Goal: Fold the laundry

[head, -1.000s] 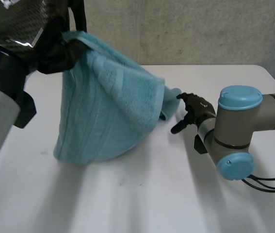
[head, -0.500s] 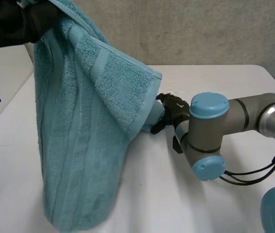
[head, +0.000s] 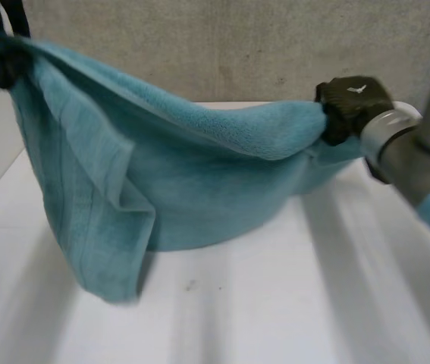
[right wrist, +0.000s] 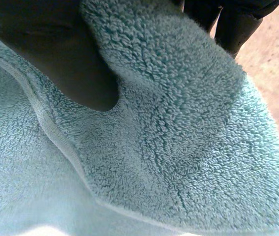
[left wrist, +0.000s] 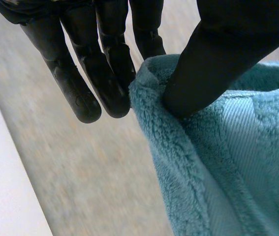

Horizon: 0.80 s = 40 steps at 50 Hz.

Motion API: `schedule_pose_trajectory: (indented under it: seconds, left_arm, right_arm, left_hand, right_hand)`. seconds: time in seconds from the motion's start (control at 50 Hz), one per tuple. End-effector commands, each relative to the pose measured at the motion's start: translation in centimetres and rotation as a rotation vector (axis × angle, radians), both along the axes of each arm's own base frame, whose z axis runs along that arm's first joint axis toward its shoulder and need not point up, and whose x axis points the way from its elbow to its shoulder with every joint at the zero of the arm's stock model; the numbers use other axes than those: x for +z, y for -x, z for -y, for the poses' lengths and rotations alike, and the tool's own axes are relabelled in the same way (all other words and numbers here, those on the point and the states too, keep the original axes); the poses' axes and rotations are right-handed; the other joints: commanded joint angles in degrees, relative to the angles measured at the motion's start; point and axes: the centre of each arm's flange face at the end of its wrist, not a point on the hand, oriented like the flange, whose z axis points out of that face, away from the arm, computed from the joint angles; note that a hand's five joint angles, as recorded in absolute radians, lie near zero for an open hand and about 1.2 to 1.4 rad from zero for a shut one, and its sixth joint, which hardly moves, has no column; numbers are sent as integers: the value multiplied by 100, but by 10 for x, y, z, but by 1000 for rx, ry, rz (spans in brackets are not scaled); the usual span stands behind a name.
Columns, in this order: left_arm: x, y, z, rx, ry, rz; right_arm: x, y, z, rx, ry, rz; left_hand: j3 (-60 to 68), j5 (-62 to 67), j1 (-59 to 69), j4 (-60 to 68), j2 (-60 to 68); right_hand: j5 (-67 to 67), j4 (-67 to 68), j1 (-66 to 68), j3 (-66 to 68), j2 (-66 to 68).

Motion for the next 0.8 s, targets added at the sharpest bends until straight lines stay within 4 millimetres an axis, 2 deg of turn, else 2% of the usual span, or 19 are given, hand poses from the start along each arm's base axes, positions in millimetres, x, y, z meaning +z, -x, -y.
schedule_pose_trajectory:
  seconds: [0.02, 0.1, 0.14, 0.18, 0.2, 0.24, 0.28, 0.38, 0.4, 0.42, 0.48, 0.5, 0.54, 0.6, 0.68, 0.7, 0.72, 0.78, 0.8]
  left_arm:
    - [-63, -2, 34, -76, -211, 93]
    - [-106, 2, 50, -85, -361, 123]
    - [-130, 6, 58, -95, -445, 142]
    - [-147, 8, 64, -96, -499, 152]
    - [-155, 9, 68, -100, -526, 157]
    - [-173, 10, 76, -99, -581, 164]
    - [-189, 12, 86, -100, -622, 170]
    - [-202, 15, 103, -83, -631, 172]
    - [-203, 15, 107, -75, -625, 171]
    - [-203, 15, 109, -68, -617, 170]
    - [-203, 15, 119, -43, -583, 163]
    - [-202, 15, 123, -31, -561, 160]
    - [-201, 15, 126, -26, -547, 158]
    - [-199, 15, 132, -10, -518, 150]
    - [-199, 15, 132, -7, -518, 149]
    - [-198, 15, 132, -7, -517, 148]
    - [-199, 15, 132, -5, -519, 148]
    - [-201, 15, 130, -7, -526, 148]
    - [-200, 15, 130, -9, -526, 148]
  right_arm:
    - [42, 33, -4, 15, 22, -139]
    - [38, 37, -3, 47, -58, -216]
    - [11, 32, 5, 81, -155, -283]
    - [4, 32, 7, 89, -181, -306]
    - [-18, 29, 17, 105, -233, -366]
    - [-24, 27, 19, 113, -243, -379]
    - [-44, 24, 33, 121, -267, -403]
    - [-68, 21, 47, 114, -298, -414]
    - [-76, 20, 54, 104, -302, -417]
    - [-81, 21, 62, 73, -293, -425]
    - [-76, 22, 70, 28, -254, -423]
    - [-72, 23, 75, -6, -224, -414]
    - [-72, 23, 78, -35, -204, -396]
    - [-64, 23, 78, -78, -174, -333]
    - [-39, 26, 62, -92, -139, -251]
    - [-39, 26, 62, -92, -139, -251]
    - [-30, 32, 52, -107, -116, -225]
    - [-24, 35, 44, -112, -91, -211]
    - [-19, 40, 31, -116, -58, -196]
  left_hand:
    - [1154, 1541, 1580, 1152, 1125]
    - [1154, 1541, 1580, 1152, 1125]
    - [1154, 1541, 1580, 1152, 1125]
    - [1154, 1541, 1580, 1152, 1125]
    - [1154, 1541, 1580, 1152, 1125]
    - [1154, 1541, 1580, 1152, 1125]
    - [1154, 1541, 1580, 1152, 1125]
    - [1154, 1541, 1580, 1152, 1125]
    - [1154, 1541, 1580, 1152, 1125]
    - [1154, 1541, 1580, 1152, 1125]
    - [972, 1360, 1399, 970, 944]
    - [938, 1325, 1364, 936, 909]
    - [921, 1308, 1347, 919, 892]
    - [820, 1207, 1246, 817, 791]
    - [686, 1073, 1112, 684, 657]
    - [569, 956, 995, 566, 540]
    - [434, 821, 860, 432, 405]
    - [248, 635, 674, 246, 219]
    - [231, 618, 657, 229, 202]
  right_hand:
    - [1437, 1198, 2458, 1245, 1253]
    - [1437, 1198, 2458, 1245, 1253]
    - [1437, 1198, 2458, 1245, 1253]
    - [1437, 1198, 2458, 1245, 1253]
    - [1437, 1198, 2458, 1245, 1253]
    - [1437, 1198, 2458, 1245, 1253]
    - [1437, 1198, 2458, 1245, 1253]
    - [803, 565, 1825, 612, 620]
    - [-29, -268, 992, -221, -213]
    - [-1620, -1858, -598, -1811, -1803]
    - [-2221, -2460, -1200, -2413, -2405]
    - [-3557, -3795, -2535, -3748, -3740]
    - [-4642, -4881, -3621, -4834, -4826]
    - [-4881, -5120, -3860, -5073, -5065]
    - [-5420, -5658, -4398, -5611, -5604]
    - [-5420, -5659, -4399, -5612, -5604]
    - [-5287, -5525, -4266, -5479, -5471]
    - [-5151, -5390, -4130, -5343, -5335]
    - [-4652, -4890, -3630, -4843, -4836]
